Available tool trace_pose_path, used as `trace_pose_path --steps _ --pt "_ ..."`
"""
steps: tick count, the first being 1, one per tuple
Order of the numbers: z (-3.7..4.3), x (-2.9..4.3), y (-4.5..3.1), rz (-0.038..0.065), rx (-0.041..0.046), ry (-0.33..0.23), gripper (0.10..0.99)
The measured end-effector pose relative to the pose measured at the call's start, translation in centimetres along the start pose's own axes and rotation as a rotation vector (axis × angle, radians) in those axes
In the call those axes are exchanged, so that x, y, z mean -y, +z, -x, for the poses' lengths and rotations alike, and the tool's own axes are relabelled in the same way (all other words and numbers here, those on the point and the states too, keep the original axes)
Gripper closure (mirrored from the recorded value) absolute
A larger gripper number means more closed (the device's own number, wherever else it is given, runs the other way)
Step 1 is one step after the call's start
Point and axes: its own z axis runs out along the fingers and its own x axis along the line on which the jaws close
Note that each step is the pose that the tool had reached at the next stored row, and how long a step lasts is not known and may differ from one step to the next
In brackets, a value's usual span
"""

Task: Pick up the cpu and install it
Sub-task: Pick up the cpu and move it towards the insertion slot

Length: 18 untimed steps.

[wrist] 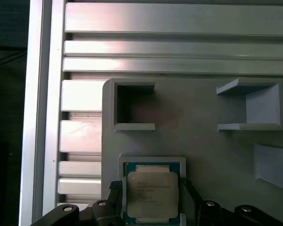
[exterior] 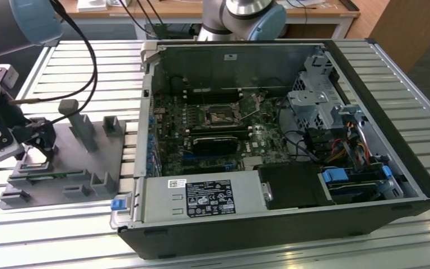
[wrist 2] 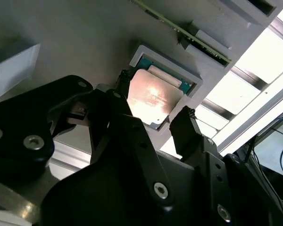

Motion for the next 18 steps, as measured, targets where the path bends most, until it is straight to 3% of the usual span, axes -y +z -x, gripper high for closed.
trace_pose_path --steps 14,16,17,18 --pt "-0.02 0.11 0.4 0.0 -0.0003 -0.03 0.467" --pt "-0.03 0.11 0.41 0.0 -0.0003 -0.03 0.478" --pt "-0.03 0.11 0.41 0.0 -0.0002 -0.03 0.545" --pt "-0.03 0.11 0.41 0.0 -0.0002 -0.03 0.545"
